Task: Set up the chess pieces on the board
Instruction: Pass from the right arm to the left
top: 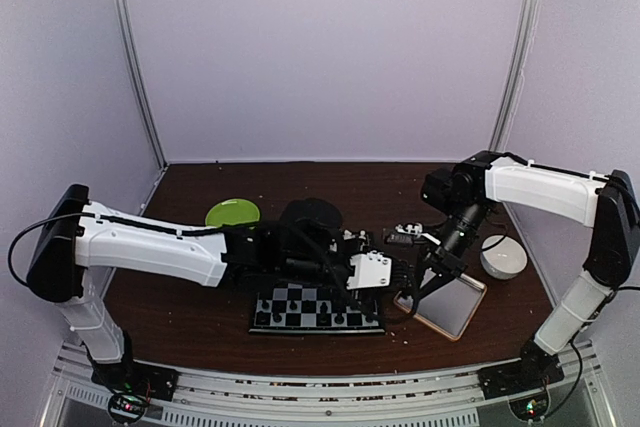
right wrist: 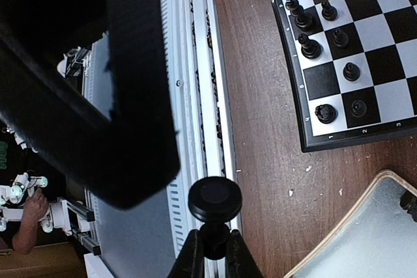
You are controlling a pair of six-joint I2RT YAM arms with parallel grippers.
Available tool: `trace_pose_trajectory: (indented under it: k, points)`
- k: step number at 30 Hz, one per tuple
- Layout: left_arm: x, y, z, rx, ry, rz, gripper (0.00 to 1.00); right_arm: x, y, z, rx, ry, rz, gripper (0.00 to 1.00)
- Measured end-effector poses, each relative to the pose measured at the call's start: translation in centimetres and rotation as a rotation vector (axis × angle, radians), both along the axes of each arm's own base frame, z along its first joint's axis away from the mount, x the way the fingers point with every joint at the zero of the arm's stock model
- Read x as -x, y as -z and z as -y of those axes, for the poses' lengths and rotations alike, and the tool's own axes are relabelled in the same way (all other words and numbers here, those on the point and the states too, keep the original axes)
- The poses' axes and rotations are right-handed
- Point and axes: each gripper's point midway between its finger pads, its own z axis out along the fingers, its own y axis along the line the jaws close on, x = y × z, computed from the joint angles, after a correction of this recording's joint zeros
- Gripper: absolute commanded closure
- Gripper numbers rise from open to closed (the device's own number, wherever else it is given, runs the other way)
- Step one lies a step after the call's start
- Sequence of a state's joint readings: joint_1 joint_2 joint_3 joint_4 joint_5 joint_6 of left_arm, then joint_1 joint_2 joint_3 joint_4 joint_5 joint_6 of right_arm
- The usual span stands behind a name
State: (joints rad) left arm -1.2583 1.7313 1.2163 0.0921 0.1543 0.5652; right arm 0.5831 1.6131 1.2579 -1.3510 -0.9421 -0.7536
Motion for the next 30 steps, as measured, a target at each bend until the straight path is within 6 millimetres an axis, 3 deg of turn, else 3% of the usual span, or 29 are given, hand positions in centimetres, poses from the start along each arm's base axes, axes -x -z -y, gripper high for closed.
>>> trace_pose_trajectory:
  k: [9, 19, 30]
  points:
    - [1.1, 2.7, 0.7, -0.136, 0.067, 0.121, 0.62, 0.4, 0.2, 0.0, 0.01, -0.011, -0.027, 0.89]
    - [0.3, 2.0, 2.0, -0.143, 0.059, 0.206, 0.65, 0.7, 0.4, -0.1, 0.017, -0.021, -0.041, 0.89]
    - [0.3, 3.5, 2.0, -0.2, 0.076, 0.251, 0.73, 1.1, 0.4, 0.0, 0.015, -0.035, -0.051, 0.89]
